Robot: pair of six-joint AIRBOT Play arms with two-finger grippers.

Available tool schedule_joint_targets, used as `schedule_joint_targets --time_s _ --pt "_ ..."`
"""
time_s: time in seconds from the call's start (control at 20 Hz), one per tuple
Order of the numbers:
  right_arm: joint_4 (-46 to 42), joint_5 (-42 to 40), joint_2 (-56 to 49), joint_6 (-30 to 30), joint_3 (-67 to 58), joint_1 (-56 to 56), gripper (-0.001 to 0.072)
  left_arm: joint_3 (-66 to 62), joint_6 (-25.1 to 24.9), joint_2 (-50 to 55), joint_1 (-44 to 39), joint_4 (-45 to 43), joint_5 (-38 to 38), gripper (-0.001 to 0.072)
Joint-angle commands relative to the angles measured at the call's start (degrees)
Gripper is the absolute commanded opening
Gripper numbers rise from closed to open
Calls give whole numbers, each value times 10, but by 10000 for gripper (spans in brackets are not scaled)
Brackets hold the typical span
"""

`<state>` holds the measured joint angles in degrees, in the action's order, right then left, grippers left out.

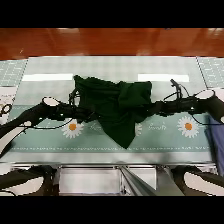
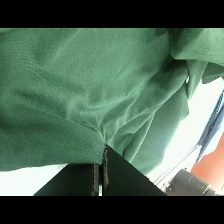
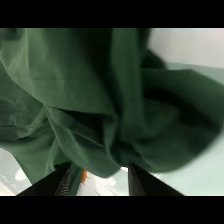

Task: Fold the shirts.

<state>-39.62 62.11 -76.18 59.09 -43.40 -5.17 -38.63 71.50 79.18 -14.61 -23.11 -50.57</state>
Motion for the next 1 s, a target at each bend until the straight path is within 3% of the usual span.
schedule_joint_targets --time_s 0.0,0.5,0.55,0.6,0.75,0.95 --pt "1 -32 -15 0 -6 38 409 -1 -2 0 1 0 0 20" --pt "16 -109 -33 15 -6 72 398 -1 -2 0 1 0 1 21" --pt "18 -120 -35 19 -6 78 293 -1 -2 0 1 0 2 20" --pt "26 -127 -35 18 -7 79 35 -1 -2 0 1 0 2 20" --pt "31 -105 -35 19 -32 69 20 -1 -5 0 9 0 -1 20" --pt "30 -18 -35 36 -124 37 20 -13 -28 0 73 0 -39 20"
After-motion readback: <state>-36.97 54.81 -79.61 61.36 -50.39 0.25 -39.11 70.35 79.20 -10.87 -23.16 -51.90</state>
